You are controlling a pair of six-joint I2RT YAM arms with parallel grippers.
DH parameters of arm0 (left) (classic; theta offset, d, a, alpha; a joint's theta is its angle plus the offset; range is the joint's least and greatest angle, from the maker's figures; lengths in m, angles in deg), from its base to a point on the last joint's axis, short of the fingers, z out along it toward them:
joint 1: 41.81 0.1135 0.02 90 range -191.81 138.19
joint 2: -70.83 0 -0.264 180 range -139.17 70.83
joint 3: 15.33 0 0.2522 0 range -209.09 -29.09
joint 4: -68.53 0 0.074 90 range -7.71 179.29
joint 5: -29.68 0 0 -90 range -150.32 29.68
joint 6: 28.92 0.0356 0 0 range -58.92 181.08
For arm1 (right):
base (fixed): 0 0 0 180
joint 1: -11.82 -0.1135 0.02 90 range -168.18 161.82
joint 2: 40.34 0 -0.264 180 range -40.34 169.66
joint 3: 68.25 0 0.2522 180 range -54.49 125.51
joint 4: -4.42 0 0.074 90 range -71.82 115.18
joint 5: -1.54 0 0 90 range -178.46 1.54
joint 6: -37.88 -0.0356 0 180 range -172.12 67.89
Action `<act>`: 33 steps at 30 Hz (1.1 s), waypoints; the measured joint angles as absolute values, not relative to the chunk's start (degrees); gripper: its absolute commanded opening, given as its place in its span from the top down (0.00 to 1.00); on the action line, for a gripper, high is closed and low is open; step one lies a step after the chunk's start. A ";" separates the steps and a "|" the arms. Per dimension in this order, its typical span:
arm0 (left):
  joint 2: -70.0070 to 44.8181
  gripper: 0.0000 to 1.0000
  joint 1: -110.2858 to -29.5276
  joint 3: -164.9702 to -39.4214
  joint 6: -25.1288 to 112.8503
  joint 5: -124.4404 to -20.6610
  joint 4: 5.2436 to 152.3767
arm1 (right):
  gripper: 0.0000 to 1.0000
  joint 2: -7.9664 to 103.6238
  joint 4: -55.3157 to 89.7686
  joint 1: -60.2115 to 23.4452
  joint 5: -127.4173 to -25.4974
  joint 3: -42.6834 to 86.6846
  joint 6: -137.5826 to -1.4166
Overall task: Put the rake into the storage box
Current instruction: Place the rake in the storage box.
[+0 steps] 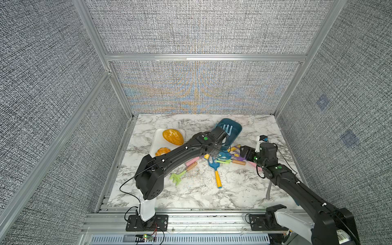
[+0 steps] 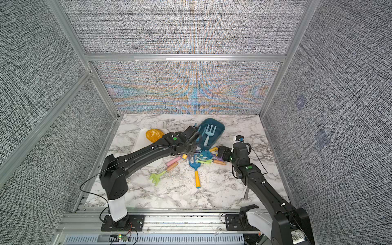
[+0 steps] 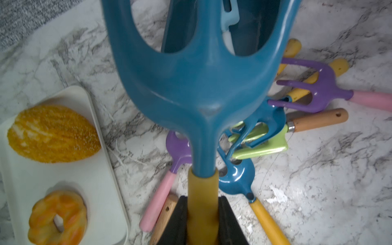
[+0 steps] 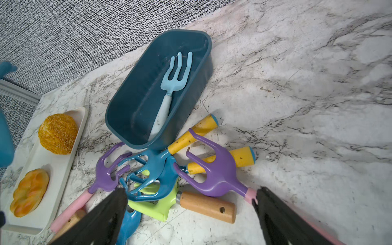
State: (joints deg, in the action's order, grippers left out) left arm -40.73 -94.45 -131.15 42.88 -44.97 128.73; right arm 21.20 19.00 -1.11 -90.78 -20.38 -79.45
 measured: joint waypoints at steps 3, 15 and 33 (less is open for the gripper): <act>-48.54 1.00 -93.86 -142.28 45.31 -45.45 129.49 | 0.01 21.20 19.00 -1.07 -91.11 -20.40 -79.80; -73.32 1.00 -90.69 -176.46 53.35 -49.82 131.39 | 0.01 20.28 19.04 -1.02 -92.42 -20.71 -79.77; -82.83 0.75 -87.59 -177.51 56.50 -56.49 125.16 | 0.01 19.13 18.41 -1.02 -87.88 -21.98 -78.31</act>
